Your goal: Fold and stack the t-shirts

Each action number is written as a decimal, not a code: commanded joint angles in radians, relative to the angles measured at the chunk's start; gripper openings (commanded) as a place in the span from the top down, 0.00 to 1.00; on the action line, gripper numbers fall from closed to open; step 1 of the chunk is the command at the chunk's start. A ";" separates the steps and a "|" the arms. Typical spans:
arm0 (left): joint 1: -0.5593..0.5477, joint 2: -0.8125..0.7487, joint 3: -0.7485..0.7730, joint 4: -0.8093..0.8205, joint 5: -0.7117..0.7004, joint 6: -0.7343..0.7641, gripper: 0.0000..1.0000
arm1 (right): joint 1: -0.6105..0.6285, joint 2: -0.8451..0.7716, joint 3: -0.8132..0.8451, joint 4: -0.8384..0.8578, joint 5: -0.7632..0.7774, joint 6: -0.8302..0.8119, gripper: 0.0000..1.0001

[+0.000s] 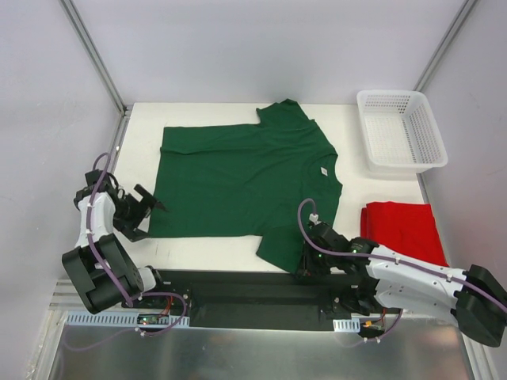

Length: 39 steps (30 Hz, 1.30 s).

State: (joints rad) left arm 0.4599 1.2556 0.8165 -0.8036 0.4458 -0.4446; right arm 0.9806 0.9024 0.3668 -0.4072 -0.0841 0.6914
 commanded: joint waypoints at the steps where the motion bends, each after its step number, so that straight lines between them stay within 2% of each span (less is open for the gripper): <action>1: 0.071 -0.002 0.019 -0.072 -0.041 0.046 0.01 | 0.003 0.032 0.040 0.060 -0.069 -0.004 0.73; 11: 0.118 0.097 0.053 -0.085 -0.150 0.064 0.01 | 0.004 0.067 0.060 0.084 -0.121 -0.042 0.73; 24: 0.118 0.226 0.052 -0.020 -0.177 0.058 0.01 | 0.003 0.069 0.077 0.059 -0.140 -0.058 0.73; 34: 0.118 0.265 0.044 0.023 -0.170 0.064 0.01 | 0.001 0.030 0.044 0.059 -0.143 -0.024 0.73; 39: 0.118 0.278 0.039 0.055 -0.150 0.067 0.06 | 0.001 0.003 0.014 0.071 -0.146 -0.013 0.73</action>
State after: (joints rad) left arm 0.5713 1.5238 0.8448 -0.7670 0.2832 -0.4015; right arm 0.9806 0.9344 0.3992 -0.3462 -0.2188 0.6563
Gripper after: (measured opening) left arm 0.952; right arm 0.268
